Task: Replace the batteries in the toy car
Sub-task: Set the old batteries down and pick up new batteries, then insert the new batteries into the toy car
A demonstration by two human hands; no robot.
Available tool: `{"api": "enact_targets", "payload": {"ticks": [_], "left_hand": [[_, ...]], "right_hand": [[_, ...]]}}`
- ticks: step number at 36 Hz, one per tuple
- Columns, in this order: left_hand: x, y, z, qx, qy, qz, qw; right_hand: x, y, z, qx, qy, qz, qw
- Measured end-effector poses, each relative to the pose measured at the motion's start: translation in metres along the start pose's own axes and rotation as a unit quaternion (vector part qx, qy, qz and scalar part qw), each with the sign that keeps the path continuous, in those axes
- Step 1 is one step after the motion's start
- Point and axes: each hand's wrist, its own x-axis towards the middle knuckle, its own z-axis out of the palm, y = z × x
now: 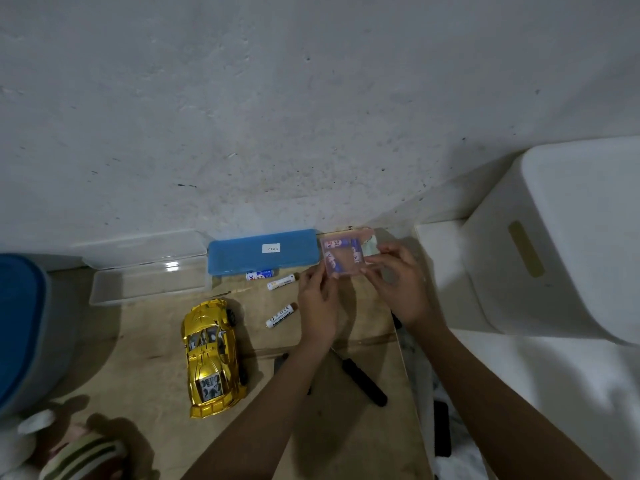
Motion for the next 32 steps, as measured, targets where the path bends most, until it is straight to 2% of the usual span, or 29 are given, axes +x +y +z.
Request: {"api": "enact_targets", "payload": {"ticks": [11,21,27,32], "left_hand": [[0.006,0.011,0.018,0.007,0.095,-0.053,0.994],[0.010,0.017,0.026,-0.077,0.179,-0.097,0.976],[0.008,0.023,0.025,-0.089,0.174,-0.109,0.975],[0.006,0.027,0.016,-0.068,0.114,-0.119,0.984]], "right_hand": [[0.005,0.005,0.010,0.024,0.046,0.004,0.999],[0.013,0.000,0.009,0.021,0.032,0.012,0.999],[0.017,-0.005,0.003,0.006,-0.002,0.004,1.000],[0.016,-0.010,0.002,-0.038,-0.030,-0.013,0.999]]}}
